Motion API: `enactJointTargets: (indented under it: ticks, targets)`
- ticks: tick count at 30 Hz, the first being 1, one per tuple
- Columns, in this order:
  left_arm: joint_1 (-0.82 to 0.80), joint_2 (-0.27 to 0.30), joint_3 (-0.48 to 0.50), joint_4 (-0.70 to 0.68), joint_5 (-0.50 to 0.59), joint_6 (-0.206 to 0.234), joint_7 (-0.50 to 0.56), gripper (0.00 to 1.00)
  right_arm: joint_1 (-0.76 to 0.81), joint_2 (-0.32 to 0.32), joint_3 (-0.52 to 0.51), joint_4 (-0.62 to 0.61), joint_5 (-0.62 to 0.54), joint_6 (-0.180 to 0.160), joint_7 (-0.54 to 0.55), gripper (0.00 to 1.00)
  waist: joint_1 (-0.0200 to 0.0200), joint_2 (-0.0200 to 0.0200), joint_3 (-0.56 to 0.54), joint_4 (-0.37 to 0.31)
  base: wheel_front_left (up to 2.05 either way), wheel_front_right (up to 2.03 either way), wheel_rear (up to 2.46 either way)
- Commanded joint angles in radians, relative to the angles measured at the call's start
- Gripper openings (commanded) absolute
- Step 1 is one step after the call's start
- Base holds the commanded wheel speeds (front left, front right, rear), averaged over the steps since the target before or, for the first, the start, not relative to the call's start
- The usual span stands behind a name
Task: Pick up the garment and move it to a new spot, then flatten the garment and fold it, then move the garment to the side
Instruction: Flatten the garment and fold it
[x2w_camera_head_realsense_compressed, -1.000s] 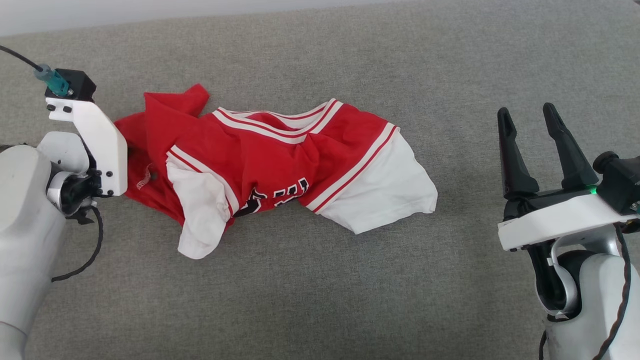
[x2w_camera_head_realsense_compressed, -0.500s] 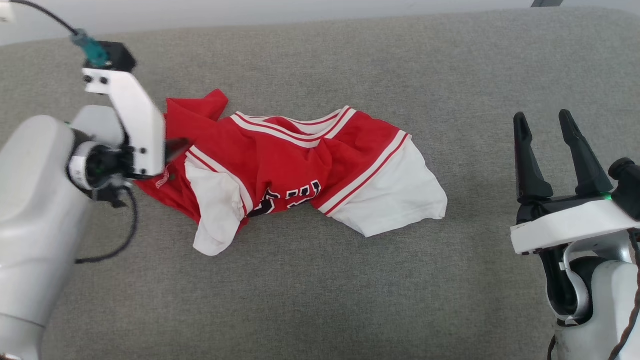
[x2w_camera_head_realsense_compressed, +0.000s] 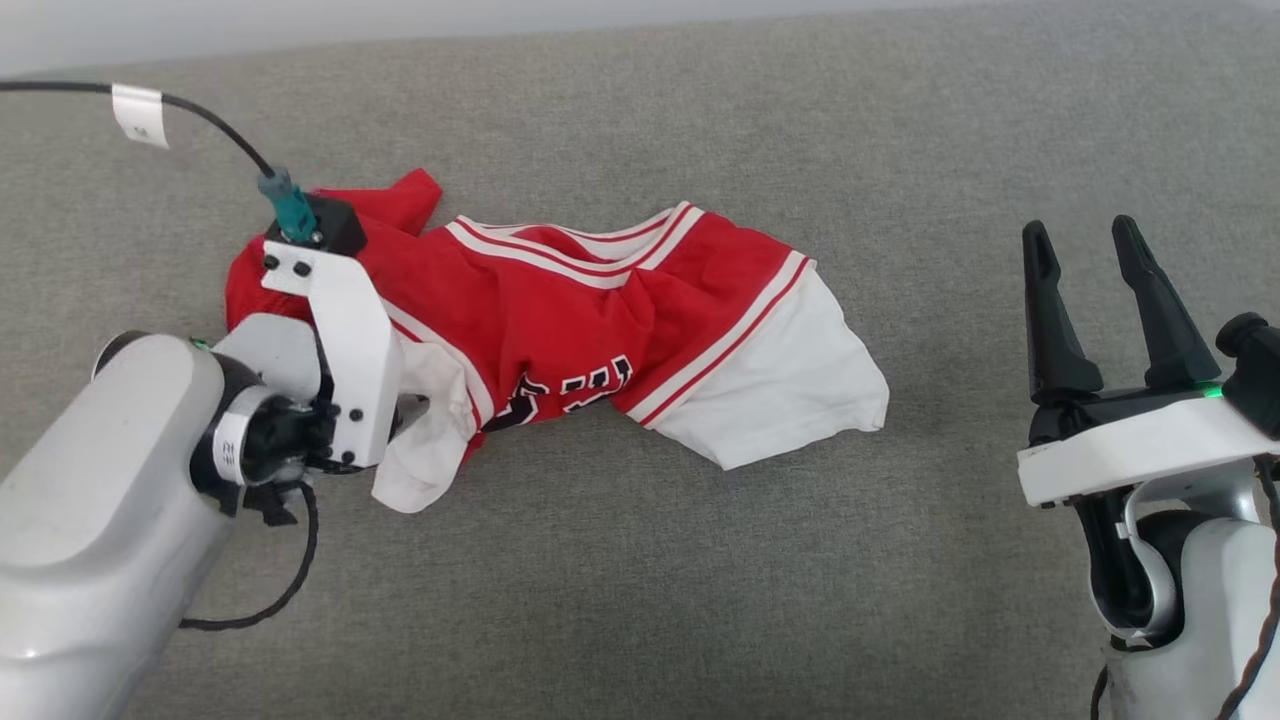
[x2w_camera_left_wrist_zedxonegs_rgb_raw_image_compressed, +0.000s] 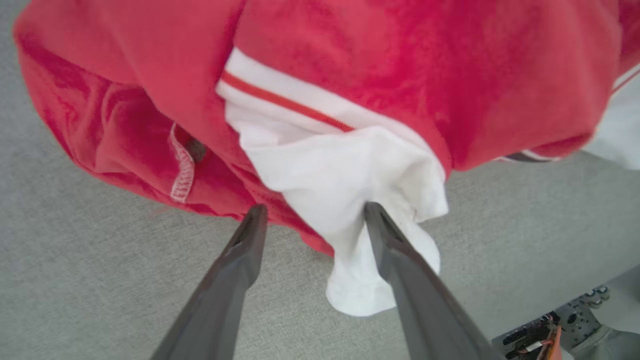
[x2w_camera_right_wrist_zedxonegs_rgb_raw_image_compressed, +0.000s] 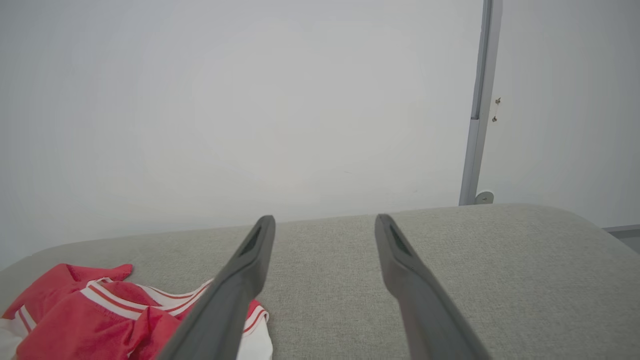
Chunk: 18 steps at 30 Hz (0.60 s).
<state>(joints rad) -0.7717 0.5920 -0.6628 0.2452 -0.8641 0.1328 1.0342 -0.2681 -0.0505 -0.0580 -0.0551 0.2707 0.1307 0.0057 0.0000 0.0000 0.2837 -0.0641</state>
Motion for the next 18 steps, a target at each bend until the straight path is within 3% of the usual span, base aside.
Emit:
enactJointTargets:
  ticks: [1, 5, 6, 7, 8, 18]
  targets:
    - [0.015, 0.008, -0.002, -0.011, 0.014, 0.008, -0.011, 1.00, -0.012, 0.000, 0.002, 0.004, 0.007, 0.000, -0.008, 1.00, 0.0000, 0.0000, 0.010, -0.007, 0.00, 0.00, 0.00]
    - [0.029, 0.012, -0.006, 0.000, 0.026, 0.013, -0.028, 1.00, -0.018, 0.000, 0.004, 0.013, 0.010, 0.000, -0.012, 1.00, 0.0000, 0.0000, 0.018, -0.013, 0.00, 0.00, 0.00]
    - [0.029, 0.013, -0.007, 0.002, 0.026, 0.016, -0.027, 0.43, -0.020, 0.000, 0.003, 0.014, 0.010, 0.000, -0.013, 1.00, 0.0000, 0.0000, 0.018, -0.014, 0.00, 0.00, 0.00]
    - [0.029, 0.013, -0.007, 0.002, 0.025, 0.014, -0.027, 0.15, -0.021, 0.000, 0.002, 0.015, 0.011, 0.000, -0.015, 1.00, 0.0000, 0.0000, 0.018, -0.013, 0.00, 0.00, 0.00]
    - [0.031, 0.008, 0.001, 0.000, 0.014, 0.016, -0.033, 0.00, -0.019, 0.000, -0.001, 0.016, 0.011, 0.000, -0.016, 1.00, 0.0000, 0.0000, 0.018, -0.011, 0.00, 0.00, 0.00]
    - [0.067, 0.022, 0.058, -0.085, -0.043, 0.046, -0.061, 0.00, 0.001, 0.000, -0.020, 0.024, 0.000, 0.000, -0.008, 1.00, 0.0000, 0.0000, 0.000, 0.030, 0.00, 0.00, 0.00]
